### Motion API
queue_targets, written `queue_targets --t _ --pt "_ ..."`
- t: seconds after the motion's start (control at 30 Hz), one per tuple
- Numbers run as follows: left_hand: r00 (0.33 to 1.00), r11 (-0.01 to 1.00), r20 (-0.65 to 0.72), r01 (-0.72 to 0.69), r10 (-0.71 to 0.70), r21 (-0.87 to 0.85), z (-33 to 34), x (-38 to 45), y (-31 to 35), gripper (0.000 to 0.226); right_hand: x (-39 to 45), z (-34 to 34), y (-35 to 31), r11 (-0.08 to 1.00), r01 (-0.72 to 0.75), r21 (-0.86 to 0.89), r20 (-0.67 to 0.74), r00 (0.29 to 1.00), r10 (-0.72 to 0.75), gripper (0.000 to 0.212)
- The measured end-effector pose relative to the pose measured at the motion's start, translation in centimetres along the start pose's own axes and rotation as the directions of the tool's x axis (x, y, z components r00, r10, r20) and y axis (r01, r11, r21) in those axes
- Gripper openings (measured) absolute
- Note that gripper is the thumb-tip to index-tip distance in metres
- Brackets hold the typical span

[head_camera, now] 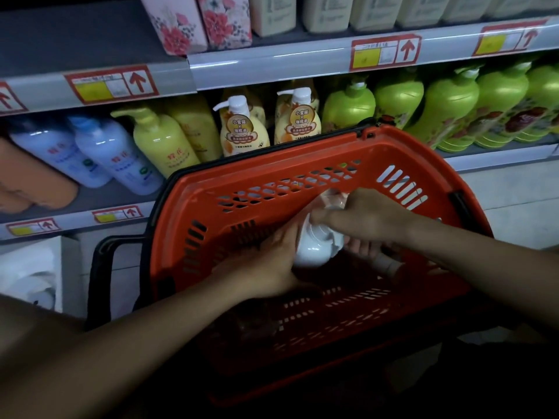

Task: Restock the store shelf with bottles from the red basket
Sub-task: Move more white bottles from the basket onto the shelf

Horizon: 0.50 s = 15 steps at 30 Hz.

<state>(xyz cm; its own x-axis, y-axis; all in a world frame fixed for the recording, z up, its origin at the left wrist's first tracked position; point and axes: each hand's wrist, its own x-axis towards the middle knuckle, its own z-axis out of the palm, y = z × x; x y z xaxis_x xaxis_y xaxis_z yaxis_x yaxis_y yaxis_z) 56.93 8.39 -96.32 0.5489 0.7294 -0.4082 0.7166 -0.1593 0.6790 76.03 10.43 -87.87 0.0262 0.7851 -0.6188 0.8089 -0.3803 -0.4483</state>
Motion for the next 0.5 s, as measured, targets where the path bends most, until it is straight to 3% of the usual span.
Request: queue_targets --t 0.1,0.23,0.33,0.4,0.5 --pt "0.987 0.983 -0.149 0.034 -0.062 -0.183 -0.4 0.6 0.0 0.119 -0.2 -0.7 -0.6 0.974 -0.079 0.212 0.113 0.992 0.056 0.047" --pt "0.937 0.963 -0.341 -0.023 -0.073 -0.270 -1.4 0.7 0.3 0.083 -0.1 -0.8 -1.3 0.929 -0.136 0.343 0.204 0.977 0.068 0.064" --pt "0.910 0.856 -0.377 -0.052 -0.171 -0.514 -4.0 1.5 0.5 0.062 0.9 -2.4 -1.4 0.788 -0.195 0.584 0.287 0.958 0.024 0.084" --pt "0.900 0.749 -0.334 -0.013 -0.279 -0.662 -6.0 1.6 0.7 0.054 1.4 -3.5 -1.1 0.730 -0.156 0.666 0.211 0.977 0.017 0.080" --pt "0.946 0.622 -0.237 -0.050 -0.221 -0.782 -7.7 0.8 1.5 0.055 1.6 -2.7 -0.7 0.780 0.035 0.625 0.030 0.997 -0.068 0.054"
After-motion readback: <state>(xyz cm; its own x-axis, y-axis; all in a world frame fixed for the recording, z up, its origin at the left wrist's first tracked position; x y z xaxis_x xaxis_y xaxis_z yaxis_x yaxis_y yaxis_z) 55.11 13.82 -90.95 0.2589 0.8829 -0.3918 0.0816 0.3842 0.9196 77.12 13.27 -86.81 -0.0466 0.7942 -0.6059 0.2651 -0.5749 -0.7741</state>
